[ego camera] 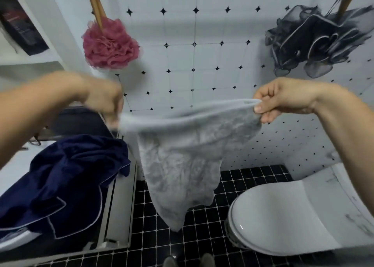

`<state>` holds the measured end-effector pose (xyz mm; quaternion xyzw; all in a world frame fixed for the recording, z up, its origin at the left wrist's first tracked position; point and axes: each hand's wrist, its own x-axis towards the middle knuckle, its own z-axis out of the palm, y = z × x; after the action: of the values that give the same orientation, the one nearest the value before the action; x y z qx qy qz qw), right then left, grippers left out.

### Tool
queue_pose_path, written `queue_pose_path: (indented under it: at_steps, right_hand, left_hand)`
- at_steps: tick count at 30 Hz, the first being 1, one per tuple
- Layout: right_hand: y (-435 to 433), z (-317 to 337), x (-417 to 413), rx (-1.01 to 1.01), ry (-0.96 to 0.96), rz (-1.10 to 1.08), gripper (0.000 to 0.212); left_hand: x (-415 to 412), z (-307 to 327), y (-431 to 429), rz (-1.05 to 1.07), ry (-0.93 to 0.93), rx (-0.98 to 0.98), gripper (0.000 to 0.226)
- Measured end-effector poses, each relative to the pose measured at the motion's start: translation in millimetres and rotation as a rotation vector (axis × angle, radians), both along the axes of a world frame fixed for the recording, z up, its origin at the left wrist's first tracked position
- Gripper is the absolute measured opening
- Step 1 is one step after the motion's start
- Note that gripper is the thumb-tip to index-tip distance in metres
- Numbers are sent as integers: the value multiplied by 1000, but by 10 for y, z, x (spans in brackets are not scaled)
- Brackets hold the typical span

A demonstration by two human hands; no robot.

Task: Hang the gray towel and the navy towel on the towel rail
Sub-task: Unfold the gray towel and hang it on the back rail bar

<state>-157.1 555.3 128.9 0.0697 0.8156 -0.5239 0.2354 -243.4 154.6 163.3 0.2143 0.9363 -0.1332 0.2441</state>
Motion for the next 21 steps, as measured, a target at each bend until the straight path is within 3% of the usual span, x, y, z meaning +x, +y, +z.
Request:
queue_pose_path:
  at_steps: [1, 3, 5, 7, 9, 11, 12, 15, 17, 19, 20, 21]
  right_hand:
    - [-4, -74, -10, 5, 12, -40, 21]
    - [-72, -202, -60, 47, 154, -204, 18]
    - [-150, -267, -102, 17, 312, -336, 14]
    - [-161, -222, -93, -139, 289, -234, 12]
    - [-145, -151, 12, -312, 113, 43, 6]
    - [-121, -182, 69, -336, 39, 135, 8]
    - [-133, -226, 39, -288, 77, 55, 6]
    - [-222, -386, -111, -7, 353, -356, 7]
    - [-280, -391, -152, -12, 328, -313, 6]
    - [-304, -361, -99, -97, 172, -68, 11]
    - [-288, -357, -56, -120, 139, -8, 11]
    - [-268, -370, -41, -110, 154, -30, 10]
  left_hand:
    - [86, -138, -39, -19, -106, -133, 18]
    - [32, -225, -123, -74, 137, -108, 18]
    - [-69, -96, -196, -31, 533, 157, 22]
    - [-174, 9, -267, 57, 650, 435, 28]
    - [-236, 16, -328, 56, 508, 492, 28]
    - [-196, -72, -408, 44, 462, 324, 26]
    - [-191, -101, -439, 76, 517, 283, 26]
    - [-163, -147, -411, 136, 626, 397, 27]
    - [-77, -204, -288, 17, 364, 453, 21]
    - [40, -254, -250, -52, 0, 465, 16]
    - [51, -283, -301, -55, -36, 462, 17]
    - [21, -298, -387, -23, 43, 482, 18]
